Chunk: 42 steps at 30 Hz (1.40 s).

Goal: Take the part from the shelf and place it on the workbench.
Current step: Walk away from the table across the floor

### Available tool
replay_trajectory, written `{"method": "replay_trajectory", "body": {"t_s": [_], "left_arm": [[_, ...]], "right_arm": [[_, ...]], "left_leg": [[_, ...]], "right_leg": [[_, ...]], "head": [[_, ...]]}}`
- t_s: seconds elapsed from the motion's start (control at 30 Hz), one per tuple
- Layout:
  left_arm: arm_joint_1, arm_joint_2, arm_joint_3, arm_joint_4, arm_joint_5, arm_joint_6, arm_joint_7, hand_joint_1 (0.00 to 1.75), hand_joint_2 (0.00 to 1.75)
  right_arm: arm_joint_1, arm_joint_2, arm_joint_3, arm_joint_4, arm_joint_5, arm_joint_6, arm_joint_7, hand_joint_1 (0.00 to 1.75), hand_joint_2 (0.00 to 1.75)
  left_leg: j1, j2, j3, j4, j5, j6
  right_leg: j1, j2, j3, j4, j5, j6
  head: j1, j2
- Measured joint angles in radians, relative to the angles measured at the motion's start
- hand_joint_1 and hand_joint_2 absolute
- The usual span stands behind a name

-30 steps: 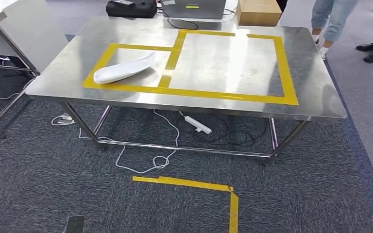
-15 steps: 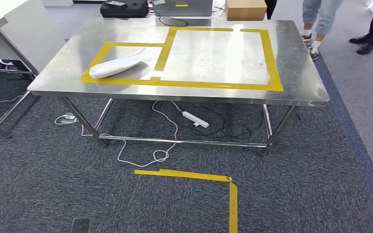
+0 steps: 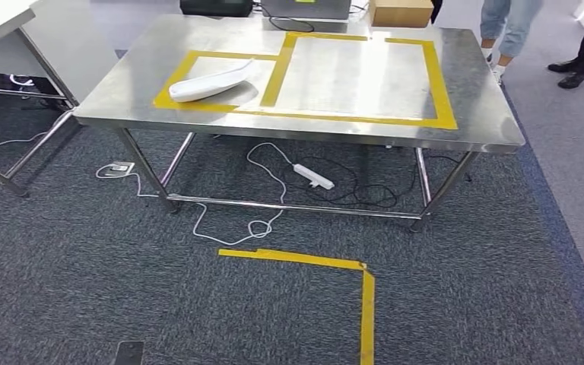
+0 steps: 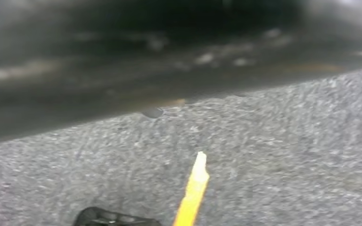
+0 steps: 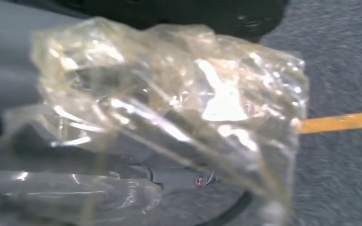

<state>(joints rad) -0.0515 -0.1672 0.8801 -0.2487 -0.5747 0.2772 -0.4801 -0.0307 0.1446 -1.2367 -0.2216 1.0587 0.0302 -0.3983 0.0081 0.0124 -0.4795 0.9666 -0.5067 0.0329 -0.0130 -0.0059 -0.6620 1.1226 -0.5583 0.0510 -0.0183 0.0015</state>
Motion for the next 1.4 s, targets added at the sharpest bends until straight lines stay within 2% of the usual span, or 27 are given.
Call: {"method": "replay_trajectory", "body": {"t_s": [0.03,0.07,0.1,0.13,0.2,0.23,0.3,0.33,0.4,0.43,0.53,0.57,0.6,0.63,0.67,0.73,0.8,0.83,0.9,0.97,1.07,1.1,1.13,1.17,1.27,1.33,1.4], "left_arm": [[0.000,-0.003,-0.001,0.001,-0.001,0.000,0.003,0.00,0.00],[0.000,-0.006,-0.002,0.001,-0.001,0.000,0.005,0.00,0.00],[0.001,-0.009,-0.002,0.002,-0.001,0.001,0.006,0.00,0.00],[0.001,-0.011,-0.002,0.003,-0.001,0.001,0.007,0.00,0.00],[0.001,-0.014,-0.002,0.003,-0.001,0.002,0.008,0.00,0.00],[0.002,-0.014,-0.003,0.004,-0.001,0.003,0.008,0.00,0.00],[0.002,-0.016,-0.003,0.004,-0.001,0.003,0.008,0.00,0.00],[0.002,-0.016,-0.003,0.004,-0.001,0.003,0.007,0.00,0.00],[0.004,-0.016,-0.003,0.004,-0.002,0.003,0.007,0.00,0.00],[0.007,-0.016,-0.003,0.005,-0.003,0.003,0.007,0.00,0.00],[0.013,-0.016,-0.003,0.005,-0.007,0.002,0.008,0.00,0.00],[0.013,-0.016,-0.003,0.005,-0.008,0.003,0.008,0.00,0.00],[0.013,-0.016,-0.003,0.005,-0.009,0.003,0.008,0.00,0.00],[0.012,-0.016,-0.003,0.005,-0.010,0.003,0.008,0.00,0.00],[0.012,-0.016,-0.003,0.005,-0.010,0.004,0.008,0.00,0.00],[0.011,-0.016,-0.003,0.005,-0.011,0.005,0.008,0.00,0.00],[0.010,-0.014,-0.003,0.005,-0.012,0.006,0.008,0.00,0.00],[0.009,-0.014,-0.003,0.005,-0.013,0.006,0.008,0.00,0.00],[0.009,-0.014,-0.003,0.005,-0.014,0.006,0.008,0.00,0.00],[0.010,-0.015,-0.003,0.006,-0.016,0.006,0.008,0.00,0.00],[0.011,-0.015,-0.003,0.006,-0.017,0.007,0.008,0.00,0.00],[0.012,-0.015,-0.003,0.006,-0.017,0.007,0.008,0.00,0.00],[0.012,-0.015,-0.003,0.006,-0.018,0.007,0.008,0.00,0.00],[0.012,-0.015,-0.003,0.006,-0.019,0.007,0.008,0.00,0.00],[0.011,-0.016,-0.003,0.006,-0.019,0.007,0.009,0.00,0.00],[0.009,-0.016,-0.003,0.006,-0.020,0.007,0.009,0.00,0.00],[0.010,-0.016,-0.003,0.006,-0.021,0.006,0.009,0.00,0.00]], "right_arm": [[0.000,0.000,0.000,0.000,0.001,0.001,0.000,0.00,0.00],[0.000,0.000,0.000,0.000,0.001,0.001,0.000,0.00,0.00],[-0.001,0.000,0.000,0.000,0.002,0.002,0.000,0.00,0.00],[-0.001,0.000,0.000,0.000,0.004,0.002,0.000,0.00,0.00],[-0.001,0.000,0.000,0.000,0.006,0.001,0.000,0.00,0.00],[-0.002,0.000,0.000,0.000,0.007,0.000,0.000,0.00,0.00],[-0.006,0.000,0.000,0.000,0.008,0.000,0.000,0.00,0.00],[-0.006,0.000,0.001,0.000,0.009,0.000,0.000,0.00,0.00],[-0.002,0.002,0.001,0.000,0.009,-0.001,0.000,0.00,0.00],[0.000,0.003,0.001,0.001,0.009,-0.002,0.000,0.00,0.00],[0.000,0.004,0.000,0.001,0.009,-0.006,0.000,0.00,0.00],[0.000,0.005,0.000,0.001,0.009,-0.007,0.000,0.00,0.00],[0.000,0.006,0.000,0.001,0.009,-0.009,0.000,0.00,0.00],[0.000,0.007,0.000,0.001,0.009,-0.011,0.000,0.00,0.00],[-0.001,0.009,0.000,0.001,0.009,-0.012,0.000,0.00,0.00],[-0.002,0.014,0.000,0.001,0.009,-0.014,-0.001,0.00,0.00],[-0.002,0.018,0.000,0.001,0.009,-0.015,-0.002,0.00,0.00],[-0.003,0.019,0.000,0.001,0.009,-0.015,-0.002,0.00,0.00],[-0.003,0.020,0.000,0.001,0.009,-0.015,-0.002,0.00,0.00],[-0.002,0.020,0.000,0.001,0.010,-0.016,-0.002,0.00,0.00],[-0.001,0.020,0.000,0.001,0.010,-0.016,-0.002,0.00,0.00],[0.000,0.020,0.000,0.001,0.010,-0.016,-0.002,0.00,0.00],[0.000,0.021,0.000,0.001,0.010,-0.016,-0.002,0.00,0.00],[0.000,0.021,0.000,0.001,0.010,-0.016,-0.002,0.00,0.00],[-0.003,0.021,0.000,0.001,0.010,-0.016,-0.003,0.00,0.00],[-0.005,0.021,0.000,0.001,0.010,-0.016,-0.003,0.00,0.00],[-0.001,0.022,0.000,0.001,0.011,-0.016,-0.003,0.00,0.00]], "left_leg": [[-0.002,0.001,-0.014,0.001,0.012,0.003],[-0.005,0.002,-0.030,0.002,0.024,0.004],[-0.007,0.002,-0.047,0.004,0.037,0.004],[-0.009,0.003,-0.064,0.006,0.048,0.004],[-0.011,0.003,-0.096,0.012,0.070,0.000],[-0.014,0.002,-0.108,0.016,0.079,-0.003],[-0.017,0.002,-0.122,0.021,0.098,-0.012],[-0.017,0.003,-0.127,0.021,0.108,-0.017],[-0.015,0.001,-0.136,0.025,0.110,-0.029],[-0.013,-0.002,-0.143,0.041,0.085,-0.036],[-0.009,-0.006,-0.179,0.191,-0.064,-0.050],[-0.008,-0.006,-0.187,0.252,-0.092,-0.053],[-0.007,-0.006,-0.186,0.295,-0.093,-0.054],[-0.006,-0.006,-0.172,0.308,-0.071,-0.054],[-0.005,-0.006,-0.144,0.288,-0.038,-0.053],[-0.006,-0.006,-0.051,0.166,0.001,-0.045],[-0.009,-0.007,0.026,0.044,-0.014,-0.033],[-0.011,-0.008,0.040,0.013,-0.027,-0.027],[-0.009,-0.006,0.031,-0.002,-0.026,-0.014],[-0.005,-0.003,0.015,-0.007,-0.011,0.001],[-0.008,0.000,-0.016,-0.006,0.014,0.010],[-0.010,0.001,-0.025,-0.005,0.021,0.010],[-0.012,0.002,-0.033,-0.005,0.028,0.010],[-0.013,0.002,-0.040,-0.004,0.035,0.009],[-0.019,0.002,-0.054,0.001,0.048,0.001],[-0.022,0.002,-0.060,0.005,0.055,-0.009],[-0.020,0.001,-0.063,0.008,0.059,-0.020]], "right_leg": [[0.000,0.001,-0.015,0.067,-0.044,0.002],[0.000,0.002,-0.022,0.125,-0.065,0.002],[0.000,0.002,-0.017,0.159,-0.061,0.002],[0.001,0.002,0.003,0.161,-0.035,0.000],[0.002,0.002,0.095,0.066,0.020,-0.008],[0.004,0.003,0.160,-0.017,0.025,-0.013],[0.008,0.004,0.249,-0.152,-0.002,-0.021],[0.010,0.005,0.264,-0.182,-0.011,-0.025],[0.009,0.002,0.249,-0.188,-0.002,-0.038],[0.007,0.000,0.239,-0.188,0.008,-0.046],[0.007,-0.004,0.200,-0.187,0.041,-0.063],[0.008,-0.005,0.185,-0.184,0.051,-0.063],[0.008,-0.006,0.171,-0.181,0.061,-0.063],[0.009,-0.007,0.156,-0.175,0.070,-0.062],[0.009,-0.007,0.142,-0.169,0.079,-0.060],[0.011,-0.006,0.115,-0.154,0.092,-0.055],[0.013,-0.006,0.097,-0.142,0.104,-0.045],[0.014,-0.006,0.090,-0.138,0.110,-0.039],[0.015,-0.007,0.076,-0.133,0.118,-0.028],[0.014,-0.003,0.048,-0.087,0.079,-0.017],[0.010,0.002,-0.018,0.101,-0.037,-0.006],[0.010,0.002,-0.024,0.142,-0.055,-0.005],[0.010,0.002,-0.011,0.144,-0.053,-0.005],[0.010,0.002,0.026,0.101,-0.034,-0.007],[0.012,0.002,0.172,-0.120,0.026,-0.021],[0.015,0.003,0.197,-0.173,0.029,-0.033],[0.014,0.003,0.191,-0.174,0.038,-0.047]], "head": [[0.001,0.000],[0.001,0.000],[0.001,0.000],[0.001,0.000],[0.001,0.000],[0.001,0.000],[0.000,0.000],[0.000,0.000],[-0.001,0.000],[-0.001,0.000],[-0.005,0.000],[-0.005,0.000],[-0.005,0.000],[-0.005,0.000],[-0.005,0.000],[-0.006,0.000],[-0.006,0.000],[-0.005,0.000],[-0.005,0.000],[-0.001,0.000],[0.005,0.000],[0.005,0.000],[0.005,0.000],[0.005,0.000],[0.004,0.000],[0.004,0.000],[0.004,0.000]]}}
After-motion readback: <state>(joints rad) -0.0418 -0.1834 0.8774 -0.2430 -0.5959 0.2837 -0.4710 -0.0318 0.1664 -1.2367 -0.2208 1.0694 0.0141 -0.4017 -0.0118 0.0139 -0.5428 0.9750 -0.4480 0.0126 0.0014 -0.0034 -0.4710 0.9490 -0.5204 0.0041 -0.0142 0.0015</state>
